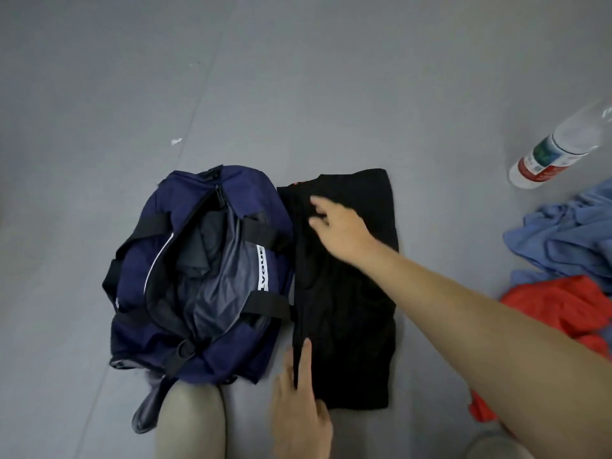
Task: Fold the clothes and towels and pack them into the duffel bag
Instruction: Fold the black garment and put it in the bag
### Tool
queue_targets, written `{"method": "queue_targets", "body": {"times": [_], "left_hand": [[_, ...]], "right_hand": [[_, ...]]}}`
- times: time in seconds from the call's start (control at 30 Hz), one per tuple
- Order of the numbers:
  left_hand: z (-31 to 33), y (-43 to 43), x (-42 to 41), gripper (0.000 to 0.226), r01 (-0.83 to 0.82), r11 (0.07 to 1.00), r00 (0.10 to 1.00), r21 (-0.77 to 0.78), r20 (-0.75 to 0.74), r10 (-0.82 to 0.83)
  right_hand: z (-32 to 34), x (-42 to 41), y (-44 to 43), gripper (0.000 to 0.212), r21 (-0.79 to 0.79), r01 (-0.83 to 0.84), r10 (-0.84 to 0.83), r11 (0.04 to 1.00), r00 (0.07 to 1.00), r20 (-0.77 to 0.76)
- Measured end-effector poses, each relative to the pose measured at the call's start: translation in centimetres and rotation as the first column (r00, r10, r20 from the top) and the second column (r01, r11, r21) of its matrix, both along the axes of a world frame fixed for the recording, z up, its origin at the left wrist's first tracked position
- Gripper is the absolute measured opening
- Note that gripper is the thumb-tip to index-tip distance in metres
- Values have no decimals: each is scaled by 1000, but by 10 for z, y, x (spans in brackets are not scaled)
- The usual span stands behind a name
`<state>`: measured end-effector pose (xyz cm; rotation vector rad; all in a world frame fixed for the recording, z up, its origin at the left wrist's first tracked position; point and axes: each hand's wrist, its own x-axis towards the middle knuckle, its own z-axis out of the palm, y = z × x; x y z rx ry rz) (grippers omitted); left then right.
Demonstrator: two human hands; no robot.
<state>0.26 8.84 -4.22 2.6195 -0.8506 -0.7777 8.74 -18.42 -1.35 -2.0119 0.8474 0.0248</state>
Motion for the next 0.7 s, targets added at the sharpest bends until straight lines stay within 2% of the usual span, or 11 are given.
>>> {"method": "queue_targets", "body": {"times": [0.07,0.17,0.23,0.3,0.33,0.47,0.57,0.7], "left_hand": [[-6,5,8,119,171,985,983,-4,66,-171],[-22,1,26,107,346,938,923,-23,184,-337],[-33,-9,37,98,408,912,900,30,151,-408],[-49,-19,41,82,482,869,864,116,106,-493],[-56,-22,42,75,500,855,856,138,73,-513],[-74,-56,31,66,556,824,814,111,128,-566],[-79,-98,31,61,639,763,734,96,220,-642],[-78,-140,30,62,710,697,667,106,220,-712]], "right_hand": [[-14,-52,28,38,-206,-45,56,977,997,46],[-44,-139,78,34,-441,-106,168,891,980,104],[-74,-186,102,45,-535,-322,353,781,934,-47],[-97,-215,109,65,-496,-561,502,663,824,-261],[-103,-222,108,71,-477,-606,525,636,793,-309],[-108,-237,87,76,-474,-545,424,691,837,-345],[-106,-252,68,76,-465,-484,315,742,863,-395],[-102,-262,50,77,-475,-400,204,784,889,-410]]}}
